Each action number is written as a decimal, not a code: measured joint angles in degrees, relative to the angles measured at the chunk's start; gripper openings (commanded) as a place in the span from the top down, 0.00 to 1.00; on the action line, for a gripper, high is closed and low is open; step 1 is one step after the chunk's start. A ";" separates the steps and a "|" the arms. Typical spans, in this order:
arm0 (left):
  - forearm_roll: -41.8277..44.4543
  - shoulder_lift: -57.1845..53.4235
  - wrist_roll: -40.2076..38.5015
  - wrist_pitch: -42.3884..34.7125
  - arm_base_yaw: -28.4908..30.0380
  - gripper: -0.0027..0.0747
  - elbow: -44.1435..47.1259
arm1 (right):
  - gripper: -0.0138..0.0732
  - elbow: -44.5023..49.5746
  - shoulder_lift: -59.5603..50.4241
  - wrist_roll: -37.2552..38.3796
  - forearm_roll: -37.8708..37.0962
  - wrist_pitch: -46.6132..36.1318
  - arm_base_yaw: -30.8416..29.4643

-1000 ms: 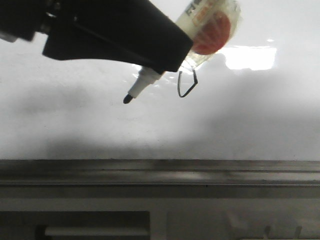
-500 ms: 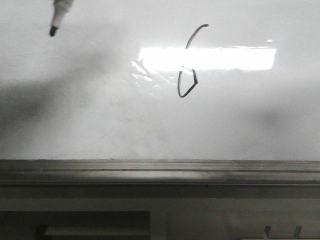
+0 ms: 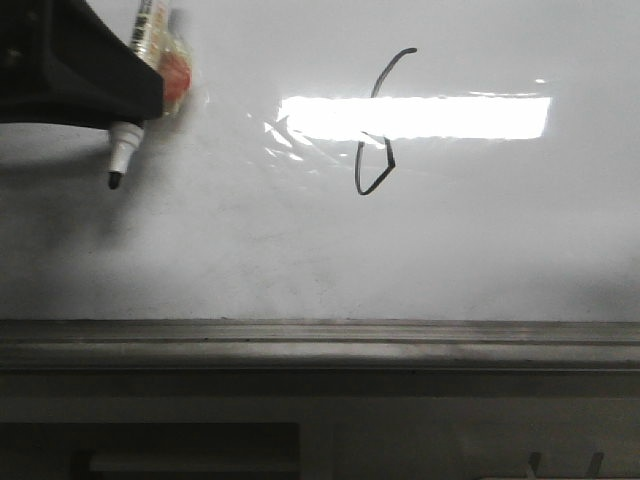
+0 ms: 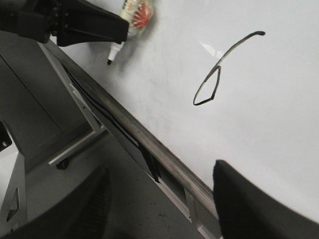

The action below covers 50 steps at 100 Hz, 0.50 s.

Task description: Write number 6 on whiteboard

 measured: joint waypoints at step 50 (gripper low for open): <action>0.49 4.65 0.00 -0.24 0.00 0.93 -2.76 | 0.39 0.00 0.00 0.04 0.12 0.00 0.00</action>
